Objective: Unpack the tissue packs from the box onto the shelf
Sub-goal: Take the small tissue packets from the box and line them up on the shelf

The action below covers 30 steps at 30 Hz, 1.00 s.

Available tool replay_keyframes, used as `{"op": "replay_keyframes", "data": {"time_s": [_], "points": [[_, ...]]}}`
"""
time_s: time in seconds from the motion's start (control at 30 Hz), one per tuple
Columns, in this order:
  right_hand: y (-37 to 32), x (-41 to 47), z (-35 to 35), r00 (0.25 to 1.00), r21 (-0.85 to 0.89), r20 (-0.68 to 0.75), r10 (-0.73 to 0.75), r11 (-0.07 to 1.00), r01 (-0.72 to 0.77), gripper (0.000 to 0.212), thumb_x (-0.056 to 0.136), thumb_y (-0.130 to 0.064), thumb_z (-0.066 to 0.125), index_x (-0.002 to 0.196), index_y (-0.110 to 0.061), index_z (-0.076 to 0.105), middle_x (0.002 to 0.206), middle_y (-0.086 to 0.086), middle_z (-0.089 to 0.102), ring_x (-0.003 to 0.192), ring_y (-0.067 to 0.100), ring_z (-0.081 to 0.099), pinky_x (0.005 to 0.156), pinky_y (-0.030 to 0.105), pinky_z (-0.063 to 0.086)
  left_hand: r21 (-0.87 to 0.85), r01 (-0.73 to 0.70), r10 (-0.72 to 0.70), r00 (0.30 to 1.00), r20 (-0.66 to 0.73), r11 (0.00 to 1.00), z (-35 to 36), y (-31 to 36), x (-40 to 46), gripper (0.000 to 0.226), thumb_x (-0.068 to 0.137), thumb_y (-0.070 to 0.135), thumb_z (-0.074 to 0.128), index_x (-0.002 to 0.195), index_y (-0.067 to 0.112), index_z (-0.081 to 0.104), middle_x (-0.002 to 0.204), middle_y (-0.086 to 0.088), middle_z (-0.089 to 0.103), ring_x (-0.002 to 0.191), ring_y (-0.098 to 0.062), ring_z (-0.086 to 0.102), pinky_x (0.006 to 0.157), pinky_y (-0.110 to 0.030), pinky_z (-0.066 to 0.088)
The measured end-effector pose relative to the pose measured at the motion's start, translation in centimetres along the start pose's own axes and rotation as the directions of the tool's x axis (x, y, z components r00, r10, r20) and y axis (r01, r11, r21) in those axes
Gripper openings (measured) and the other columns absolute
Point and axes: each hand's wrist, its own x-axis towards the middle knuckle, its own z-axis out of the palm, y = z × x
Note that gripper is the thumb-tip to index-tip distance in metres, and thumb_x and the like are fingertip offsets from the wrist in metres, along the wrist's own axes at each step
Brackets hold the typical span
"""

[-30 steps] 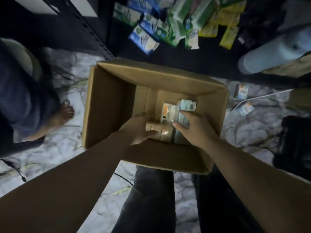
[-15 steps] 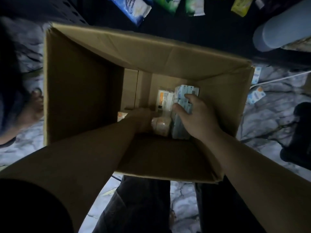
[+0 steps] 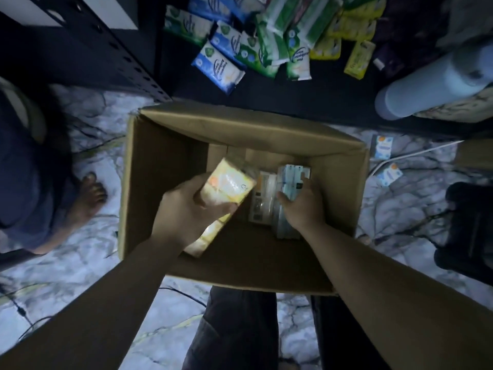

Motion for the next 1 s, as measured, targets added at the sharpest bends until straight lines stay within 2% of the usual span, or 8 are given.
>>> {"op": "replay_keyframes", "data": {"time_s": [0.2, 0.27, 0.33, 0.4, 0.57, 0.7, 0.8, 1.0], "points": [[1.9, 4.4, 6.1, 0.983, -0.194, -0.125, 0.132, 0.969, -0.155, 0.120, 0.078, -0.044, 0.087, 0.162, -0.005, 0.010, 0.154, 0.021, 0.036, 0.138, 0.038, 0.043, 0.110, 0.051, 0.044, -0.165, 0.005, -0.012, 0.999, -0.042, 0.986, 1.2, -1.7, -0.4, 0.059, 0.072, 0.059, 0.085, 0.124, 0.038, 0.065, 0.104, 0.036, 0.068, 0.097, 0.015, 0.065, 0.068, 0.000, 0.046], [2.2, 5.1, 7.5, 0.970, -0.303, -0.207, 0.131, 0.934, -0.191, 0.114, 0.076, -0.043, 0.088, 0.158, -0.003, 0.019, 0.145, 0.021, 0.039, 0.129, 0.038, 0.046, 0.103, 0.049, 0.047, -0.194, 0.020, -0.030, 0.998, -0.051, 0.981, 1.5, -2.4, -0.4, 0.060, 0.072, 0.059, 0.083, 0.124, 0.035, 0.065, 0.102, 0.030, 0.072, 0.097, 0.015, 0.065, 0.067, -0.001, 0.048], [2.2, 5.4, 8.2, 0.962, -0.315, -0.248, 0.116, 0.929, -0.193, 0.090, 0.085, -0.032, 0.080, 0.154, -0.009, 0.027, 0.140, 0.022, 0.042, 0.124, 0.040, 0.049, 0.100, 0.050, 0.047, -0.205, 0.032, -0.045, 0.997, -0.058, 0.978, 1.4, -2.9, -0.4, 0.063, 0.071, 0.060, 0.083, 0.126, 0.034, 0.065, 0.101, 0.027, 0.072, 0.098, 0.014, 0.065, 0.067, -0.002, 0.049], [1.8, 5.1, 8.0, 0.975, -0.260, -0.191, 0.116, 0.952, -0.164, 0.079, 0.088, -0.026, 0.078, 0.149, -0.017, 0.029, 0.138, 0.021, 0.048, 0.123, 0.042, 0.053, 0.097, 0.051, 0.050, -0.205, 0.042, -0.058, 0.996, -0.072, 0.978, 1.1, -2.9, -0.7, 0.063, 0.070, 0.058, 0.086, 0.125, 0.033, 0.066, 0.100, 0.026, 0.073, 0.096, 0.013, 0.066, 0.067, -0.002, 0.049], [-1.3, 0.4, 2.4, 0.993, -0.044, -0.111, -0.030, 0.999, 0.026, 0.087, 0.075, -0.032, 0.089, 0.144, -0.028, 0.037, 0.137, 0.008, 0.055, 0.125, 0.032, 0.056, 0.098, 0.055, 0.051, -0.262, 0.057, -0.092, 0.988, -0.124, 0.963, -1.1, -0.3, -3.0, 0.060, 0.065, 0.053, 0.092, 0.119, 0.039, 0.069, 0.096, 0.032, 0.073, 0.088, 0.012, 0.068, 0.068, -0.003, 0.048], [-5.3, -6.5, -4.0, 0.983, 0.115, -0.090, -0.158, 0.979, 0.168, 0.094, 0.068, -0.049, 0.090, 0.146, -0.036, 0.039, 0.138, -0.005, 0.058, 0.117, 0.017, 0.059, 0.093, 0.040, 0.051, -0.281, 0.001, -0.051, 0.984, -0.169, 0.960, -4.7, 4.4, -5.6, 0.062, 0.066, 0.057, 0.090, 0.122, 0.042, 0.068, 0.099, 0.032, 0.073, 0.090, 0.011, 0.068, 0.069, -0.002, 0.046], [-8.3, -12.2, -9.5, 0.955, 0.156, -0.141, -0.260, 0.947, 0.281, 0.091, 0.064, -0.057, 0.089, 0.140, -0.043, 0.042, 0.125, -0.020, 0.057, 0.104, 0.002, 0.057, 0.080, 0.026, 0.048, -0.301, -0.034, -0.025, 0.981, -0.191, 0.953, -8.6, 8.9, -7.6, 0.064, 0.066, 0.065, 0.087, 0.123, 0.045, 0.067, 0.102, 0.029, 0.074, 0.092, 0.006, 0.071, 0.072, -0.017, 0.055], [-14.4, -22.1, -20.7, 0.918, 0.324, -0.162, -0.361, 0.859, 0.395, 0.098, 0.058, -0.067, 0.089, 0.141, -0.049, 0.040, 0.139, -0.015, 0.055, 0.126, 0.009, 0.056, 0.103, 0.045, 0.053, -0.309, -0.167, 0.080, 0.958, -0.274, 0.936, -17.8, 19.5, -13.0, 0.055, 0.067, 0.051, 0.093, 0.116, 0.040, 0.071, 0.098, 0.029, 0.074, 0.084, 0.009, 0.069, 0.063, -0.003, 0.047]]}}
